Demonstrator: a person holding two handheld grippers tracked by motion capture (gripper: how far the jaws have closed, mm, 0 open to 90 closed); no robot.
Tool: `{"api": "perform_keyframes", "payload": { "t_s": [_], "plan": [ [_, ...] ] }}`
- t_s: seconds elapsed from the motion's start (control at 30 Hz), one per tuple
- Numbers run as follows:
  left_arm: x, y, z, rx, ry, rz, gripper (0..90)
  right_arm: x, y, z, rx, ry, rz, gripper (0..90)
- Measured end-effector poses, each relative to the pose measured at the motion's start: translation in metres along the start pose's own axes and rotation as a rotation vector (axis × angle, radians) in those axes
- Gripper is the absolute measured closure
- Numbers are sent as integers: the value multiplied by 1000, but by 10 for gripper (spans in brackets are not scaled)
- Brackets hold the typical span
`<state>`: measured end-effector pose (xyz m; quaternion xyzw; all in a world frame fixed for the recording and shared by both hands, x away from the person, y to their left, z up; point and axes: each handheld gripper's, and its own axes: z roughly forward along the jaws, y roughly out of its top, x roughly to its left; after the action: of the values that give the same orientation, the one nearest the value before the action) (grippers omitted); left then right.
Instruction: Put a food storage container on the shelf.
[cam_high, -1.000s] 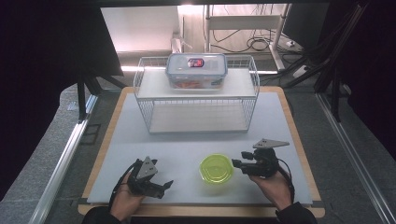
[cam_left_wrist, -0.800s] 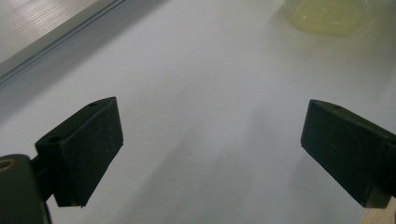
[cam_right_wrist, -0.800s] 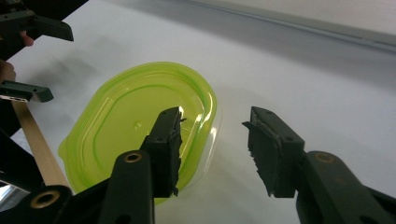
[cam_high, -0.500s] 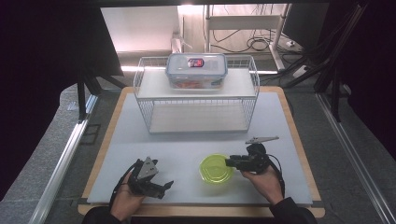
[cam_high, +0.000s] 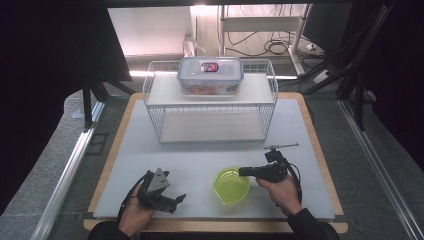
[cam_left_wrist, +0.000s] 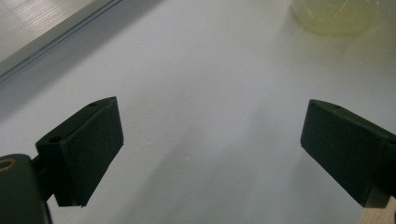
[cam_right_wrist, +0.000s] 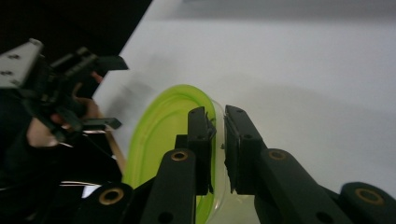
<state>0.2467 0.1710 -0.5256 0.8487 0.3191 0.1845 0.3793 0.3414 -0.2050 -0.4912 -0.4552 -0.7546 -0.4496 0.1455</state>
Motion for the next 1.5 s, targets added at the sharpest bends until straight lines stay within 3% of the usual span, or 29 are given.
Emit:
{"api": "perform_keyframes", "payload": {
  "t_s": [0.2, 0.27, 0.47, 0.7, 0.9, 1.1, 1.2, 1.5],
  "plan": [
    [0, 0, 0, -1, 1, 0, 56, 0, 4, -3, -23, 30, 17, 833],
    [0, 0, 0, -1, 0, -1, 57, -1, 5, -5, -29, 62, 41, 839],
    [0, 0, 0, -2, 0, 0, 57, -2, 7, -6, -42, 81, 47, 844],
    [-1, 0, 1, 0, -1, 3, 57, 3, 7, -1, -39, 13, -46, 786],
    [-1, 0, 1, 0, -2, 3, 57, -4, 3, 7, 0, -6, -16, 796],
    [-1, 0, 1, 2, -3, 7, 57, -7, 3, 8, 18, 17, 19, 816],
    [-1, 0, 1, 2, -2, 9, 57, -6, 3, 7, 9, 20, 28, 819],
    [-1, 0, 1, 1, -1, 9, 57, -10, 7, -4, -48, 88, 88, 821]
  ]
}}
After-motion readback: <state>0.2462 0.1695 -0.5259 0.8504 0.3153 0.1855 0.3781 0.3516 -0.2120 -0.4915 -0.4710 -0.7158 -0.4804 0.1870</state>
